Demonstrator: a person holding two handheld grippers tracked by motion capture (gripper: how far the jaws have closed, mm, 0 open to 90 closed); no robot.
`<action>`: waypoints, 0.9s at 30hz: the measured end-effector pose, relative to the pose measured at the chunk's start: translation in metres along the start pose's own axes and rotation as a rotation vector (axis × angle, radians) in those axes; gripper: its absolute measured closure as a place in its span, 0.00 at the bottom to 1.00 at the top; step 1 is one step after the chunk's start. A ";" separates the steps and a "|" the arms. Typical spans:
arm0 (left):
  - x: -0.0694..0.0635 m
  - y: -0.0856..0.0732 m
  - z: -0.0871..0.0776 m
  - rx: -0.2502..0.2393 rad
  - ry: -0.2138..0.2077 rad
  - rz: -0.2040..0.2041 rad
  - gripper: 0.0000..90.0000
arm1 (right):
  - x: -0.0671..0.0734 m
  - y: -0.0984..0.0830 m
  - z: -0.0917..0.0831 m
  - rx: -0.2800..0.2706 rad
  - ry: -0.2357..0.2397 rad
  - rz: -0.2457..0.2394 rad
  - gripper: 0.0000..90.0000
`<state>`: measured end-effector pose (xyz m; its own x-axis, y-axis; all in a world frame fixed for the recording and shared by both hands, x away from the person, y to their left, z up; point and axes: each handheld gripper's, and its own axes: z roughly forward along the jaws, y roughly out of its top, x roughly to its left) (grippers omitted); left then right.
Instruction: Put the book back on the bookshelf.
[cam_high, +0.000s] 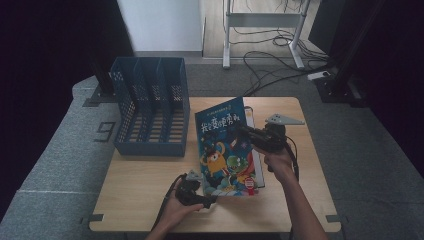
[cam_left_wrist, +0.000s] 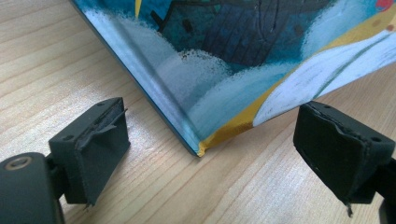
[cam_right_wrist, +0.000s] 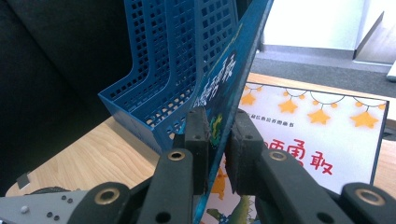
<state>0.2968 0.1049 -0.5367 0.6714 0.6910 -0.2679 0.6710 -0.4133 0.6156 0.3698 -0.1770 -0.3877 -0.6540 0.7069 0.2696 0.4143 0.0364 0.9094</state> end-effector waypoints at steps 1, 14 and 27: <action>0.000 0.000 0.000 -0.005 0.004 -0.001 0.11 | 0.000 0.000 0.000 0.000 0.002 0.001 0.88; -0.002 -0.002 0.000 -0.020 0.013 -0.003 0.14 | -0.001 -0.002 -0.002 -0.011 0.010 -0.011 0.88; 0.003 0.005 0.005 -0.029 0.039 -0.013 0.16 | 0.001 0.001 -0.005 -0.047 0.015 -0.041 0.88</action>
<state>0.3038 0.1021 -0.5379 0.6492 0.7193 -0.2475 0.6703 -0.3871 0.6332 0.3660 -0.1796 -0.3851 -0.6792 0.6949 0.2362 0.3569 0.0314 0.9336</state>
